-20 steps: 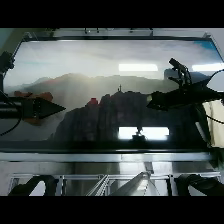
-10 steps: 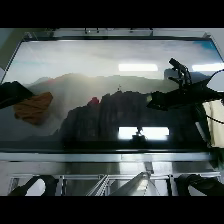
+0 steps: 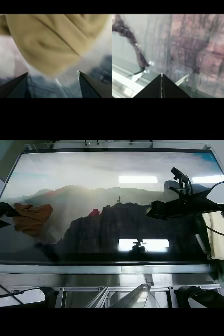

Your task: Fold the shirts.

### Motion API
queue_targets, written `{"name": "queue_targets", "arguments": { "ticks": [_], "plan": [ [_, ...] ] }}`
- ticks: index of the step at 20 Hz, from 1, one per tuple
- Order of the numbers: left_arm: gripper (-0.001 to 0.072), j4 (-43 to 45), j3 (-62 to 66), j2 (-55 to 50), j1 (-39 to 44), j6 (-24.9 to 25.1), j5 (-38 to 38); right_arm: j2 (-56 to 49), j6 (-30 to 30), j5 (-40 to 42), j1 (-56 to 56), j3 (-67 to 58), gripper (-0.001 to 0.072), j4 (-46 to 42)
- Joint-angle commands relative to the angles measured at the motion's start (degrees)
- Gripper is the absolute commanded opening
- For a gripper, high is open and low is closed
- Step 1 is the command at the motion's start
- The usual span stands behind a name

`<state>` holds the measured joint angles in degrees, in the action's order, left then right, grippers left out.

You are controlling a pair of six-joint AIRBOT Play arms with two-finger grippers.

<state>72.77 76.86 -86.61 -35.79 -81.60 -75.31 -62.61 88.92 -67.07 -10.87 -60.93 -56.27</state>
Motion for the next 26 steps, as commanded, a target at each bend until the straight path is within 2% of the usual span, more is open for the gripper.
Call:
{"name": "queue_targets", "arguments": {
  "ticks": [1,5,6,7,9,13,16,18,20,26],
  "plan": [
    [0.0717,0.6,0.2,-9.7,1.8,0.3,7.2,0.0,0.0,1.1,0.0,0.0,0.0019,0.0],
    [0.0715,0.6,2.0,-16.5,5.4,0.8,8.7,0.0,0.0,1.1,0.0,0.0,0.0019,0.0],
    [0.0675,0.6,4.0,-17.9,6.7,0.8,8.2,0.0,0.0,1.1,0.0,0.0,0.0019,0.0],
    [0.0544,0.6,5.9,-18.9,7.9,1.1,7.7,0.0,0.0,1.1,0.0,0.0,0.0019,0.0],
    [0.0010,0.6,10.2,-20.9,10.8,3.8,6.1,0.0,0.0,1.1,0.0,0.0,0.0019,0.1],
    [0.0025,-1.1,20.0,-23.6,18.7,7.3,-3.1,0.0,0.0,1.1,0.0,0.0,0.0018,0.0],
    [0.0025,-16.9,27.4,-22.6,26.8,13.1,-13.7,0.0,0.0,1.1,0.0,0.0,0.0019,0.0],
    [0.0026,-25.7,30.3,-21.4,32.8,14.6,-16.7,0.0,0.0,1.1,0.0,0.0,0.0018,0.0],
    [0.0026,-27.6,30.9,-21.4,38.9,15.0,-17.6,0.0,0.0,1.1,0.0,0.0,0.0019,0.0],
    [0.0026,-29.3,26.5,-26.8,54.9,15.1,-14.1,0.0,0.0,1.1,0.0,0.0,0.0019,0.0]
  ]
}}
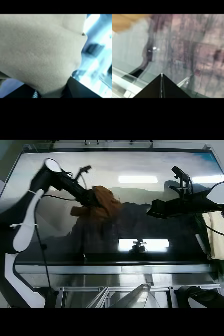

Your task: Fold the shirts.

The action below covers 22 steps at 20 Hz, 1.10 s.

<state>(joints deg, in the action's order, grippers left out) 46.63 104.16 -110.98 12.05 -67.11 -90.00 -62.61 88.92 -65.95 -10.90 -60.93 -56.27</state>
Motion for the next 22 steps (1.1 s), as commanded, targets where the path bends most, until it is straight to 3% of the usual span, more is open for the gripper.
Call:
{"name": "queue_targets", "arguments": {
  "ticks": [1,2,3,4,5,6,10,12,14,18,22],
  "plan": [
    [0.0026,-5.0,-0.4,-3.7,9.0,0.7,0.4,-0.1,0.0,0.0,0.0,0.0,0.0020,-0.1],
    [0.0026,-6.3,0.6,-4.9,10.9,0.7,0.2,-0.2,0.0,0.0,0.0,0.0,0.0020,-0.1],
    [0.0168,-5.9,2.0,-5.5,12.5,0.6,-0.2,-0.2,0.0,0.0,0.0,0.0,0.0029,-0.3],
    [0.0477,-5.7,3.4,-5.7,13.4,0.0,-0.8,-0.2,0.0,-0.4,0.0,0.0,0.0174,-1.1],
    [0.0720,-5.7,5.2,-5.6,13.6,-1.4,-2.2,-0.2,0.0,-1.4,0.0,0.0,0.0427,-2.6],
    [0.0718,-5.7,7.9,-5.6,13.1,-3.0,-5.0,-0.2,0.0,-3.4,0.5,0.0,0.0480,-4.1],
    [0.0717,-5.6,9.1,-0.9,5.5,-6.3,-9.9,-0.2,0.0,-7.7,3.6,0.3,0.0482,-8.3],
    [0.0717,-4.6,1.8,3.3,0.1,-6.3,-7.8,-0.9,0.8,-5.3,4.1,1.8,0.0483,-11.5],
    [0.0717,-3.9,-7.6,6.3,-5.4,-6.2,-2.6,-4.4,0.9,-3.0,4.1,2.5,0.0531,-10.9],
    [0.0716,-11.0,-18.7,4.2,-12.8,-3.6,2.6,-15.5,-6.5,2.9,4.0,2.5,0.0527,0.6],
    [0.0698,-13.0,-17.3,-3.3,-13.1,-3.0,3.4,-25.2,-18.1,3.6,4.0,2.5,0.0513,14.4]
  ]
}}
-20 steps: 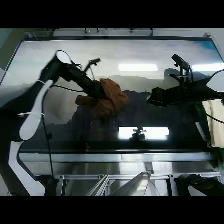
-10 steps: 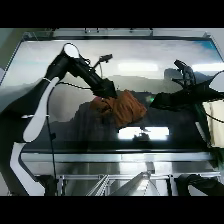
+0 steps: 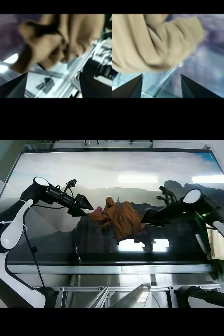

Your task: Fold the shirts.

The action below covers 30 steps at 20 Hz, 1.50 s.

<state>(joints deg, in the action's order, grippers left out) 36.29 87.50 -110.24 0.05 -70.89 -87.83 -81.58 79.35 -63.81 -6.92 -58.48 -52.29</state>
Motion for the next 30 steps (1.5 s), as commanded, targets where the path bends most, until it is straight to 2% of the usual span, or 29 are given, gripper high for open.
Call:
{"name": "queue_targets", "arguments": {
  "ticks": [1,4,6,7,8,11,15,18,21,23,25,27,30],
  "plan": [
    [0.0698,-4.3,1.2,-6.1,-0.1,1.0,0.5,-7.5,-10.9,1.4,0.0,0.1,0.0467,13.1],
    [0.0694,-2.7,7.3,-10.6,3.3,0.3,0.8,-9.0,-13.3,1.5,0.0,0.1,0.0459,17.0],
    [0.0397,-1.3,11.2,-13.2,5.4,-0.1,-0.3,-9.0,-13.5,1.5,0.0,0.1,0.0457,17.0],
    [0.0247,-1.5,13.0,-14.1,6.2,-0.1,-1.5,-9.0,-13.7,1.5,0.0,0.1,0.0421,17.0],
    [0.0025,-1.5,15.0,-15.0,7.1,-0.1,-3.4,-9.0,-14.3,1.5,0.0,0.1,0.0306,17.1],
    [0.0024,-1.5,19.0,-15.4,8.7,-0.1,-5.4,-9.0,-17.4,1.4,0.0,0.1,0.0020,19.0],
    [0.0024,-3.6,26.6,-12.1,7.5,-1.1,-9.0,-6.4,-20.5,-1.5,2.4,-2.1,0.0016,21.9],
    [0.0024,-3.5,31.0,-3.1,3.4,-2.4,-7.9,1.2,-20.3,-1.6,9.4,-5.8,0.0015,22.0],
    [0.0024,-4.2,29.6,8.5,-1.9,-2.0,-6.5,9.4,-19.3,-2.3,19.7,-10.4,0.0014,22.2],
    [0.0025,-4.5,29.1,15.4,-6.2,-2.0,-6.5,14.8,-19.9,-3.2,27.9,-13.0,0.0014,26.9],
    [0.0025,-4.6,29.2,20.6,-9.8,-2.0,-5.4,18.8,-23.4,-5.6,33.9,-13.6,0.0015,36.3],
    [0.0025,-4.5,27.7,24.6,-12.0,-1.8,-5.4,20.8,-23.9,-8.6,35.9,-13.5,0.0015,39.9],
    [0.0026,-4.4,21.0,28.1,-12.3,-0.1,-6.4,19.8,-23.6,-12.6,32.4,-12.8,0.0016,37.6]
  ]
}}
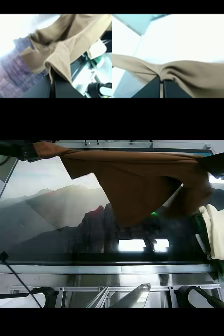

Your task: Fold the shirts.

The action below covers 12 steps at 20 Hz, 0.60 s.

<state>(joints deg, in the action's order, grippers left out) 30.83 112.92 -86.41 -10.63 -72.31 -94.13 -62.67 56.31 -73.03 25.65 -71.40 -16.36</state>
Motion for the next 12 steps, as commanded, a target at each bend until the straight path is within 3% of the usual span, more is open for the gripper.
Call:
{"name": "queue_targets", "arguments": {
  "ticks": [1,3,4,5,6,7,12],
  "plan": [
    [0.0026,1.0,-7.1,4.7,-1.1,1.4,-0.7,0.2,-0.6,-3.9,-2.2,1.0,0.0016,0.0],
    [0.0026,1.1,-13.3,4.7,-0.3,2.3,-1.8,-1.4,0.1,-4.0,-6.0,3.1,0.0018,-4.3],
    [0.0027,1.1,-16.8,4.7,-0.2,2.6,-1.7,-2.2,0.3,-4.0,-7.5,4.0,0.0073,-6.5],
    [0.0220,1.2,-19.9,4.7,-0.2,3.0,-1.7,-3.2,1.9,-4.0,-8.5,4.6,0.0363,-9.4],
    [0.0550,1.2,-22.8,4.5,-0.4,3.0,-1.6,-4.1,3.2,-3.9,-8.8,4.5,0.0511,-12.4],
    [0.0716,1.2,-25.2,4.2,-1.2,3.0,-1.3,-4.9,3.9,-3.9,-8.5,4.5,0.0503,-14.9],
    [0.0717,1.2,-36.1,0.9,-4.9,2.9,0.4,-8.1,11.2,-3.7,-3.3,5.0,0.0504,-32.8]
  ]
}}
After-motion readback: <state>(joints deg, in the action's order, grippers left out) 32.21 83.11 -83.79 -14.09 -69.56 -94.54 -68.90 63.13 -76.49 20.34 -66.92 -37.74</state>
